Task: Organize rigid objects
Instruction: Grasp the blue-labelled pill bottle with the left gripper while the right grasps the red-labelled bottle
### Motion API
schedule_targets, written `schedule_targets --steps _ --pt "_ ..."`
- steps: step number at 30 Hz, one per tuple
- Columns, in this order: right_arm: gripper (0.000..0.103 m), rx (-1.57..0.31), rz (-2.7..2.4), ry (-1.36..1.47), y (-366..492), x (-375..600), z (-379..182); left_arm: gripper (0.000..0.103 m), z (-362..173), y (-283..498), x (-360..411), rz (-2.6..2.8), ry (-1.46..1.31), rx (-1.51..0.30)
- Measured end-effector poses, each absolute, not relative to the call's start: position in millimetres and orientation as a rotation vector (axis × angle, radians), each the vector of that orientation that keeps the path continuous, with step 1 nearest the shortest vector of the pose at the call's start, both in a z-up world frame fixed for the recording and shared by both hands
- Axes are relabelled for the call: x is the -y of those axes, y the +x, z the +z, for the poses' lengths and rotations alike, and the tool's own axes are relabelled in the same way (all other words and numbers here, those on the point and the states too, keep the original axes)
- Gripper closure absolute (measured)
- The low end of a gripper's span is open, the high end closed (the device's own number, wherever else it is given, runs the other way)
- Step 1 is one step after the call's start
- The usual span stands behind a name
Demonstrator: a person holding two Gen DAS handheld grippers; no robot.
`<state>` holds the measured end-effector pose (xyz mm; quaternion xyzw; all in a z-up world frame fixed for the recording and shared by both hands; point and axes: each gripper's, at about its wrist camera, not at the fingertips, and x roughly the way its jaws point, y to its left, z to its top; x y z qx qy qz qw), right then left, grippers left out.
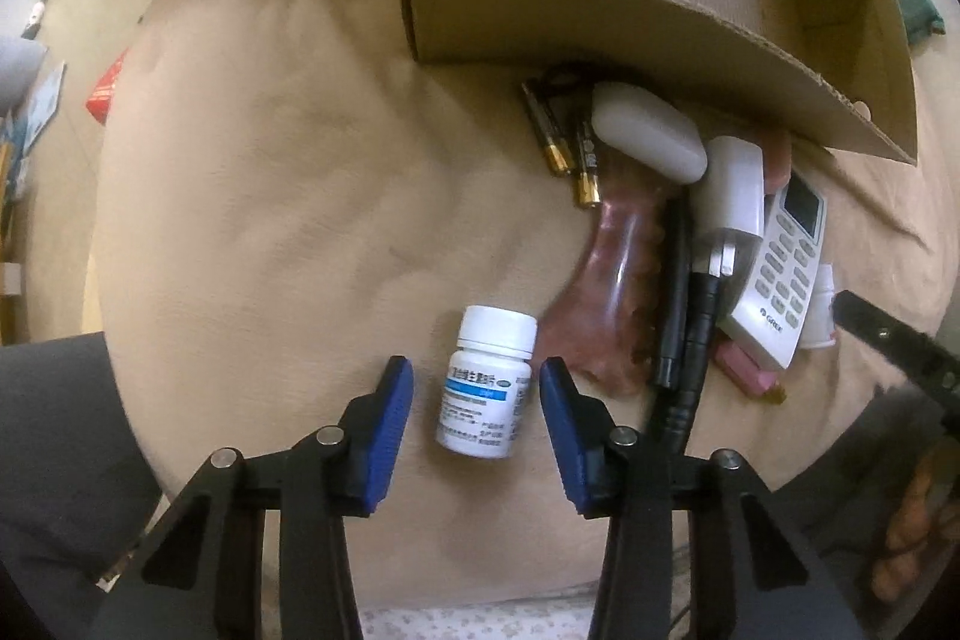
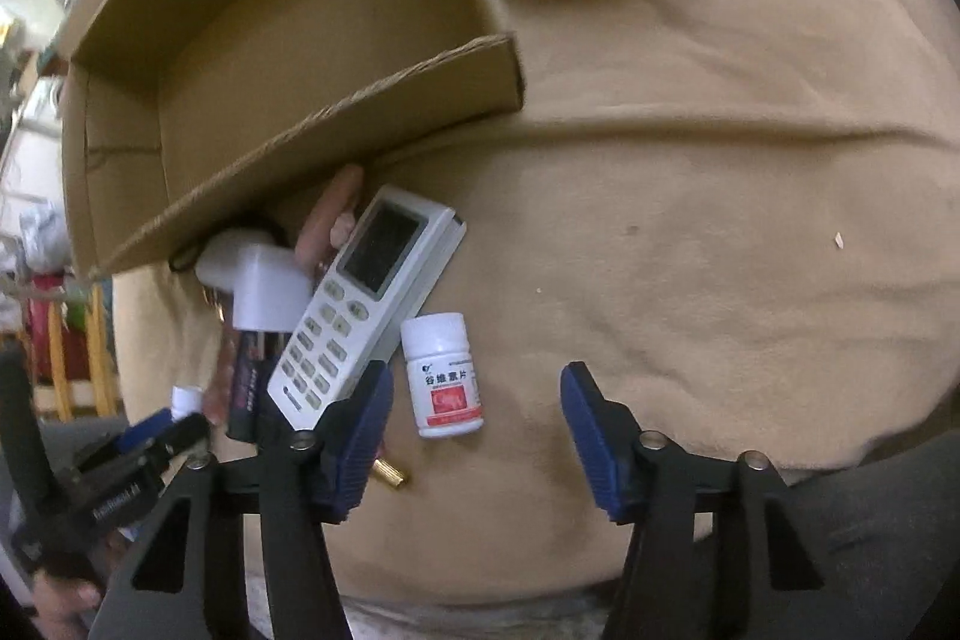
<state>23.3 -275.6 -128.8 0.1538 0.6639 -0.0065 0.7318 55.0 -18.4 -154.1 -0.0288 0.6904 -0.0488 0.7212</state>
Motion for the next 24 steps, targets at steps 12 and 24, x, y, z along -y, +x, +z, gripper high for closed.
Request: schedule_targets --steps 12,24 --pt "0.075 -1.513 0.033 0.242 35.2 243.2 -152.9 0.079 -150.2 54.7 8.5 -0.079 -0.057 -1.520" --pt "0.075 -1.421 -0.016 0.321 21.5 263.5 -120.8 0.079 -127.8 41.1 -15.8 -0.020 -0.087 -1.461"
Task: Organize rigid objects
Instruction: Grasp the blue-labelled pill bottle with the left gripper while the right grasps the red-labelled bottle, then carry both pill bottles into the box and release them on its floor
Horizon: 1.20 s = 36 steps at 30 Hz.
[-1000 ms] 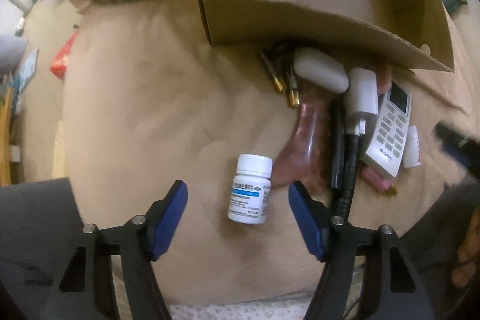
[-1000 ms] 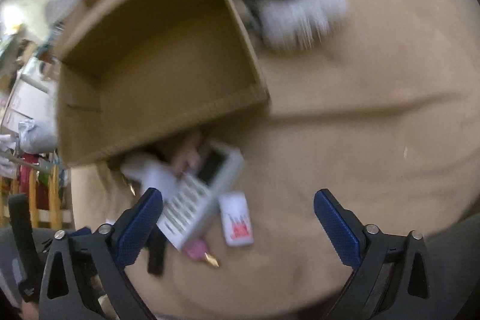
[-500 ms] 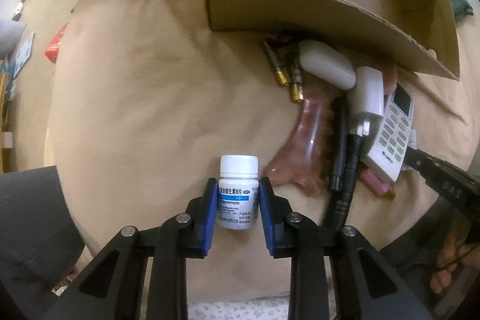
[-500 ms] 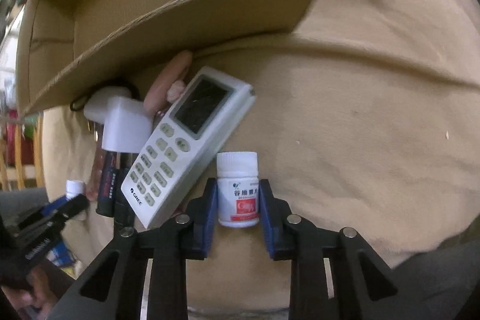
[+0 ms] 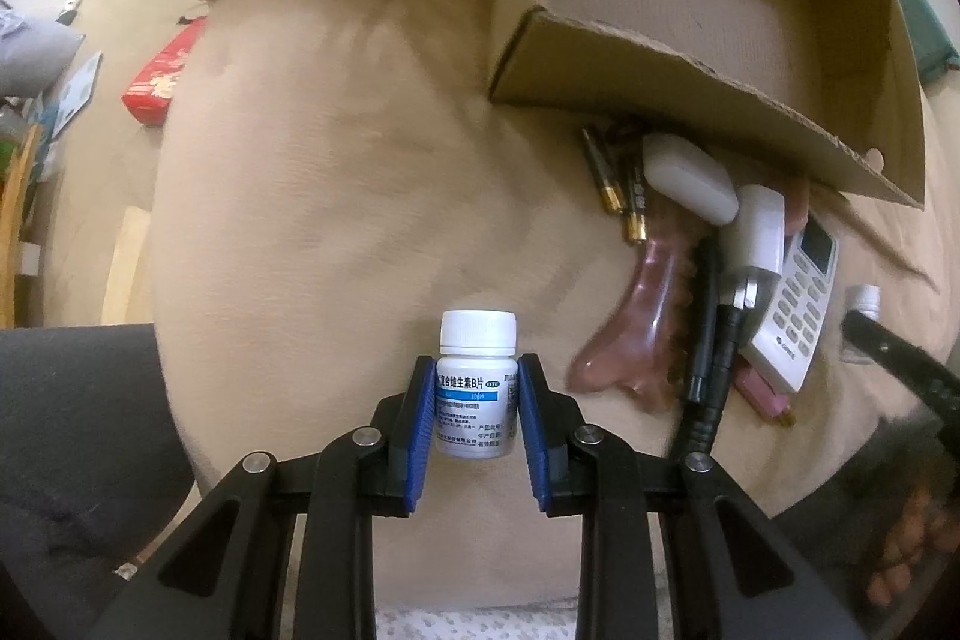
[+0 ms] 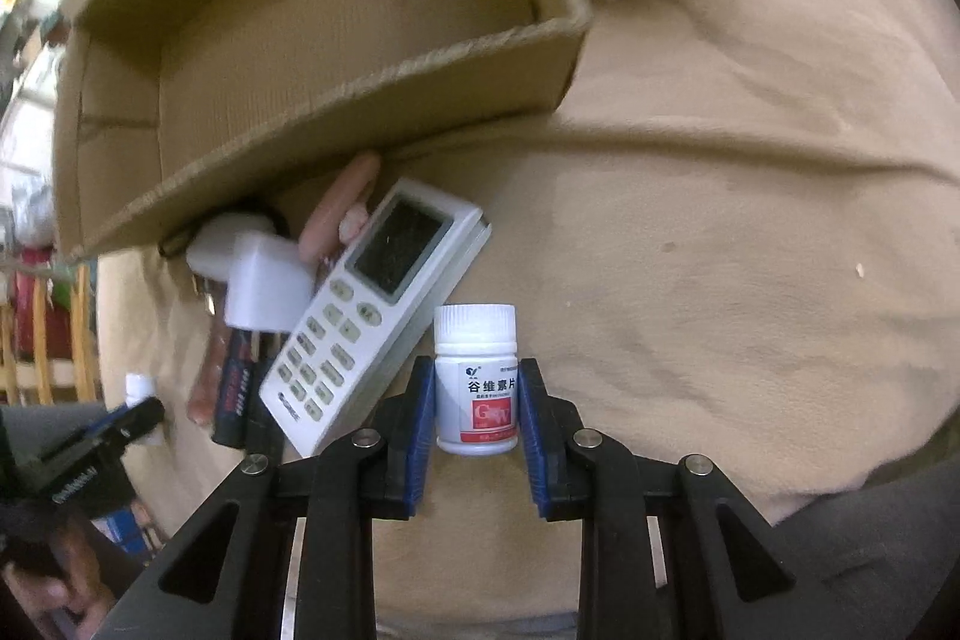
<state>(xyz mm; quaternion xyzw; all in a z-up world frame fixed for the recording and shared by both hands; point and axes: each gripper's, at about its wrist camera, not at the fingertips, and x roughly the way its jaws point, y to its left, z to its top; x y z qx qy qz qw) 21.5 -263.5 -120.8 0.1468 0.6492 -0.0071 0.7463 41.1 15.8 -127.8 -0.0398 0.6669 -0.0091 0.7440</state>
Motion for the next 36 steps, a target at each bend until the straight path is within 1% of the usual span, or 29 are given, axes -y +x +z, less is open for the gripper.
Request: schedule_targets --steps 9,15,20,27,36 --pt "0.075 -1.198 0.009 0.396 20.6 278.2 -70.3 0.079 -91.9 41.2 -32.1 0.060 -0.108 -1.327" --pt "0.075 -1.057 0.037 0.338 19.9 280.0 -34.9 0.079 -32.2 44.5 -37.6 0.068 -0.120 -1.170" --pt "0.075 -0.991 0.082 0.311 29.4 275.0 -13.1 0.079 2.9 64.9 -23.8 0.023 -0.094 -1.113" --pt "0.075 -0.967 0.125 0.315 63.8 272.4 -2.3 0.079 7.9 101.0 3.6 -0.025 -0.053 -1.089" --pt "0.075 -0.966 0.172 0.301 105.4 258.1 -13.1 0.079 4.7 137.9 39.2 -0.059 0.019 -1.063"
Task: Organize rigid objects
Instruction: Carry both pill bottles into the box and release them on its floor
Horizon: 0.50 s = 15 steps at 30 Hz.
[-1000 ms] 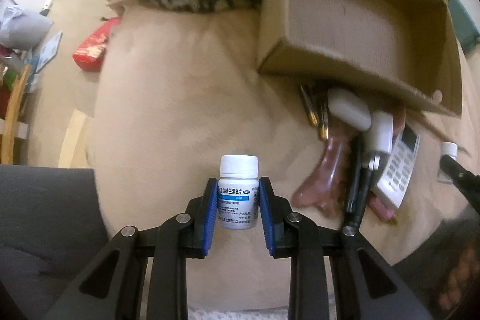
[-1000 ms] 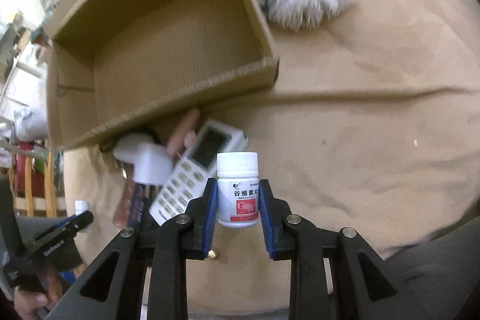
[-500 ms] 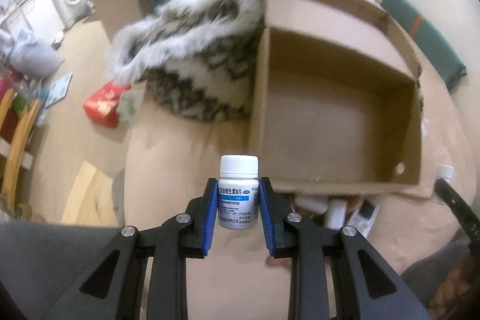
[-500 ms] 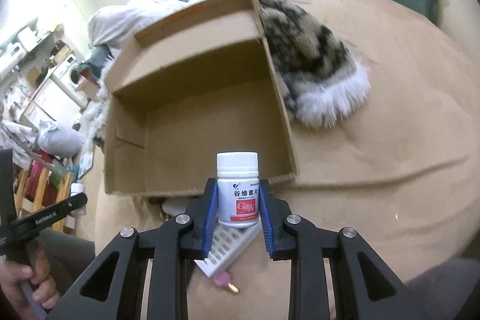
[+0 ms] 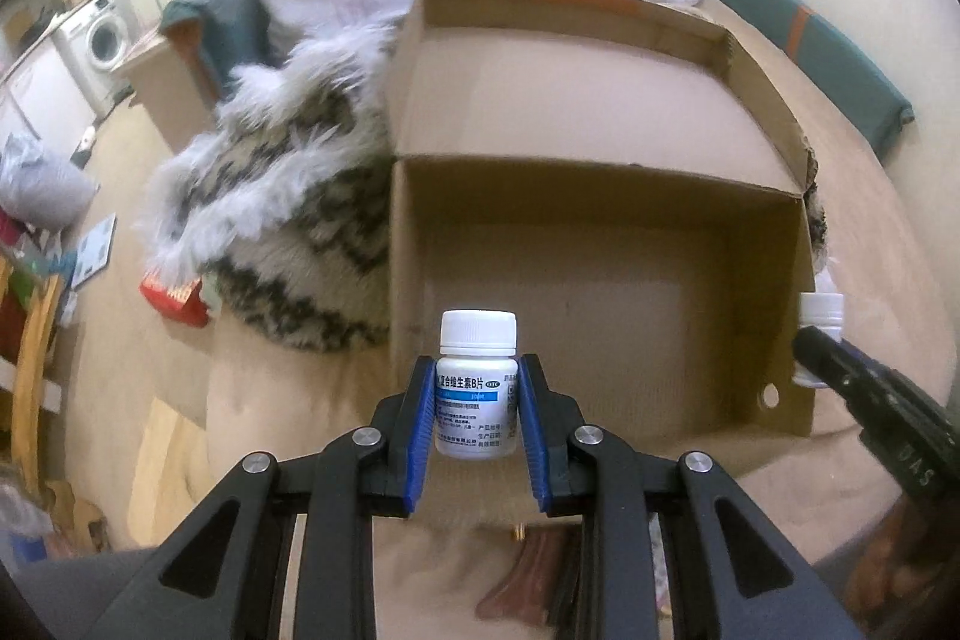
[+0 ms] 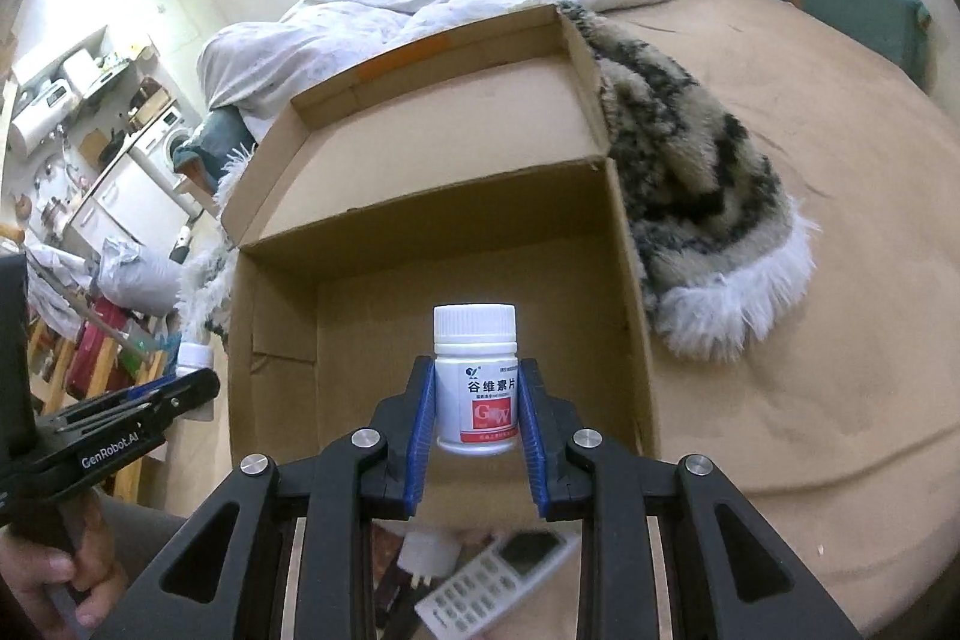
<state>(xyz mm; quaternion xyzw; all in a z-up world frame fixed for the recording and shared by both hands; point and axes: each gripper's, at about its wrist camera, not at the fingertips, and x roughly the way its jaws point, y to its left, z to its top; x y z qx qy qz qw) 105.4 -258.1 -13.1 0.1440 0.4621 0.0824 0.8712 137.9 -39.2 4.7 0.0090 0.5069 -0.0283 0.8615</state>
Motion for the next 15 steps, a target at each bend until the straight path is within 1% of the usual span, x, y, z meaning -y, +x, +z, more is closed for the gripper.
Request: schedule_targets --steps 8,15 --pt "0.075 -1.010 0.181 0.303 134.9 250.1 -43.8 0.079 -25.2 162.1 61.7 -0.087 0.058 -1.081" --pt "0.075 -1.057 0.185 0.300 141.3 245.7 -66.7 0.079 -60.6 176.6 53.8 -0.075 -0.015 -1.134"
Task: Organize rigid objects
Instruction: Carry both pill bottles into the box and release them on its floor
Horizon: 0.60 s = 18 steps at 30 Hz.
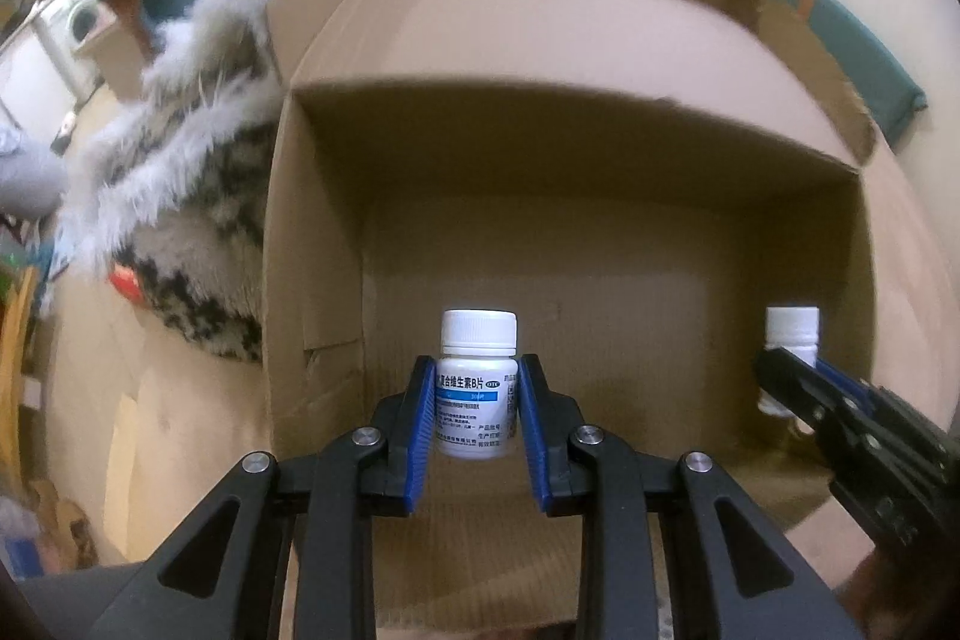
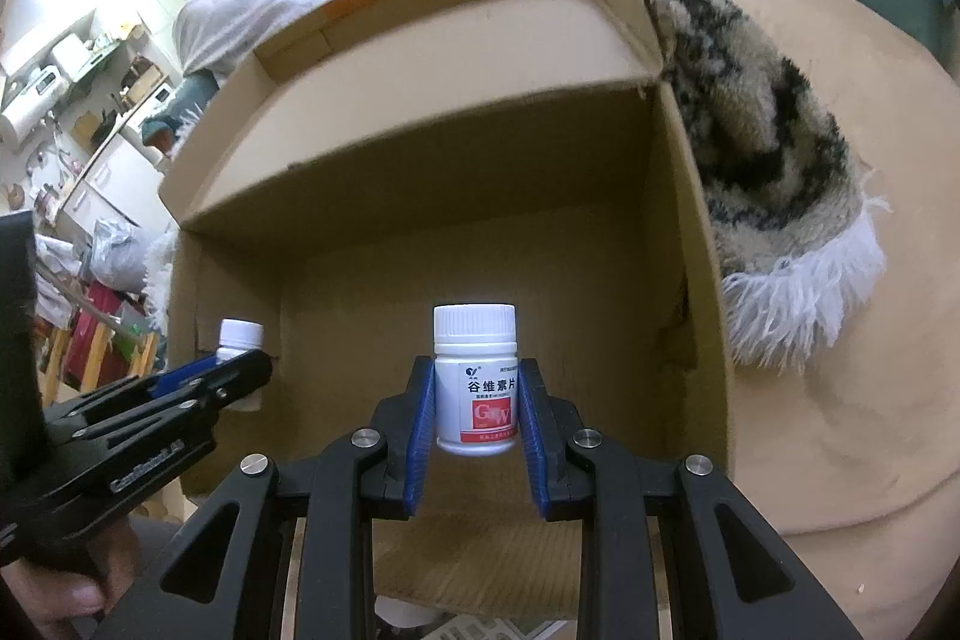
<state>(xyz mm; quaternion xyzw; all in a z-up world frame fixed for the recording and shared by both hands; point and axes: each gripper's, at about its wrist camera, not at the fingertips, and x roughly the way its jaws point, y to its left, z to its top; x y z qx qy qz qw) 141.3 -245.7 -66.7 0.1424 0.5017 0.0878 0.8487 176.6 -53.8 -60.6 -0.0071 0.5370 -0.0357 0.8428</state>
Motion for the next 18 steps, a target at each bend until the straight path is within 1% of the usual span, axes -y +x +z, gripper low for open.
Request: schedule_targets --steps 5,11,18 --pt "0.075 -1.088 0.199 0.260 144.9 236.3 -74.6 0.079 -68.9 178.9 53.1 -0.077 -0.022 -1.132" --pt "0.075 -1.150 0.200 0.243 152.2 229.3 -90.5 0.078 -73.1 174.9 60.1 -0.074 0.034 -1.117" --pt "0.075 -1.217 0.175 0.239 159.6 226.0 -107.2 0.078 -82.9 178.4 67.0 -0.091 0.023 -1.161"
